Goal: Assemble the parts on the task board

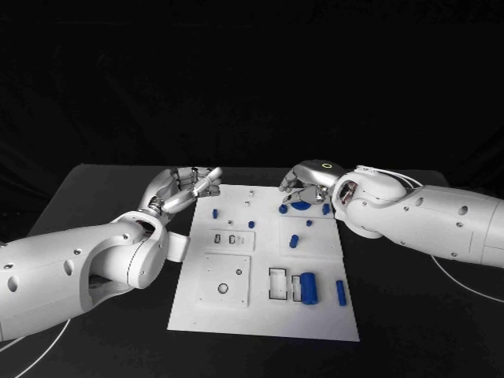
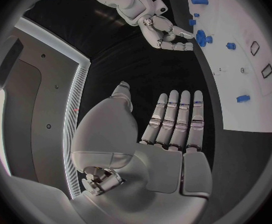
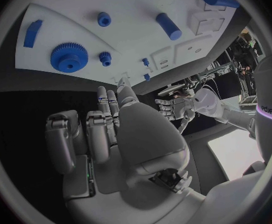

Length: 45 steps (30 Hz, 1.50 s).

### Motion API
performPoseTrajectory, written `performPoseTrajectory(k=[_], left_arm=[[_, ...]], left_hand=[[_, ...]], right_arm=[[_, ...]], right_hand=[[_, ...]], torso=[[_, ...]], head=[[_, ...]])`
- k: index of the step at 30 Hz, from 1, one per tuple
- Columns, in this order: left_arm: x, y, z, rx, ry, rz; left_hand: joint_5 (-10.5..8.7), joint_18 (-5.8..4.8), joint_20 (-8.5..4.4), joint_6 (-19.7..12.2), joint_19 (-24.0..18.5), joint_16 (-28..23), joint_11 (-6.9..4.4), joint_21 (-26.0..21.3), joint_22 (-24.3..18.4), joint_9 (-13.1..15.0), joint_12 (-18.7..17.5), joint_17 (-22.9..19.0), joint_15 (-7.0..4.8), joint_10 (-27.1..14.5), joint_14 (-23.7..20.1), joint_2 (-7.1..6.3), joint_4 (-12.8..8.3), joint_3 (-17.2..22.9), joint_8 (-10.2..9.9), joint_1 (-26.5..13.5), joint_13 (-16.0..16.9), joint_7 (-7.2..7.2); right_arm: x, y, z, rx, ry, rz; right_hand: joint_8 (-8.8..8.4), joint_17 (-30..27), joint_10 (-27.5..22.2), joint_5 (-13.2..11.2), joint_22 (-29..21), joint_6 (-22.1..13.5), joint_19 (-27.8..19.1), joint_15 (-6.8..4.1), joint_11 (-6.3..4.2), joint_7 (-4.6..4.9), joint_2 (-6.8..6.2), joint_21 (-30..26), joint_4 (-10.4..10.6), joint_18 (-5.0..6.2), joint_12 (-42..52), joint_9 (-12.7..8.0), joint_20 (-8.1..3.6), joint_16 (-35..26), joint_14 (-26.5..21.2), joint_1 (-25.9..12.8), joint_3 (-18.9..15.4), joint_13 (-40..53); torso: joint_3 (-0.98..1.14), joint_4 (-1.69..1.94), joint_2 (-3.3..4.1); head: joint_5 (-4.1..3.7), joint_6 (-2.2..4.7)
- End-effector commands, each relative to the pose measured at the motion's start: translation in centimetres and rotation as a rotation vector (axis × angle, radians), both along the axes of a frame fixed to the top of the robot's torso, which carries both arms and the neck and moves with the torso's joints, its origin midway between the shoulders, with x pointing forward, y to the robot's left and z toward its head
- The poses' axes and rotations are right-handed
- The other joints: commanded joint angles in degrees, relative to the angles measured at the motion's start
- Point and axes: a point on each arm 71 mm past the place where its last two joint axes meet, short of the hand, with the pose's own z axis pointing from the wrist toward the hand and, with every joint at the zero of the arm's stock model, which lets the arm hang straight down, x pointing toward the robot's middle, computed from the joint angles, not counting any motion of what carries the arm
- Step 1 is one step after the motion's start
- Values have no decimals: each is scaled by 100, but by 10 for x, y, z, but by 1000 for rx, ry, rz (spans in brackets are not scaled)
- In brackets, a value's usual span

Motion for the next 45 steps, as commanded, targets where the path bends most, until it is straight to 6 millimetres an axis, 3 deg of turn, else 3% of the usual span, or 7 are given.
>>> performPoseTrajectory(k=[1, 19, 39, 45], left_arm=[[-1, -3, 2, 0, -7, -26], [-2, 0, 3, 1, -11, -19], [-2, -2, 3, 0, -11, -22], [-3, -2, 3, -1, -10, -24]], left_hand=[[-20, 93, 15, -27, -3, -37, 6, 7, -9, 9, -32, 10, 9, -34, 17, 23, -13, 32, 23, 17, -1, 109], [-22, 90, 16, -47, -16, -49, 11, -3, -18, 15, -42, 12, 15, -45, 1, 58, -15, 47, 39, 35, 0, 113], [-26, 88, 17, -55, -23, -54, 12, -8, -23, 20, -44, 14, 18, -46, -7, 86, -17, 56, 52, 47, 2, 114], [-26, 88, 17, -56, -24, -55, 12, -9, -24, 21, -45, 14, 18, -46, -7, 89, -17, 57, 54, 49, 2, 114]], right_arm=[[1, 3, -6, -127, -24, -2], [2, 14, -23, -244, 23, -21], [5, 23, -37, -267, 51, -31], [6, 23, -39, -280, 62, -45]], right_hand=[[-55, 1507, 23, -21, 1507, -15, 599, -44, -40, -29, -6, 21, 4, -38, -63, -15, -32, 23, 587, 59, 45, -2], [-117, 1507, 19, -31, 1507, -18, 599, -72, -65, -24, -41, 21, 10, -38, -175, -44, -57, 23, 587, 67, 55, 0], [-196, 1507, 154, -22, 1507, 37, 599, -110, -102, -45, 97, 21, 8, -38, -312, -79, -100, 23, 587, 187, 209, 3], [-223, 1507, 220, -22, 1507, 45, 599, -117, -111, -40, 137, 21, 29, -38, -348, -89, -107, 23, 587, 199, 251, 2]], torso=[[-8, 6, 5], [-21, 5, -52], [-36, 17, -73], [-40, 21, -83]], head=[[-4, -23], [-17, -96], [8, -151], [-19, -151]])
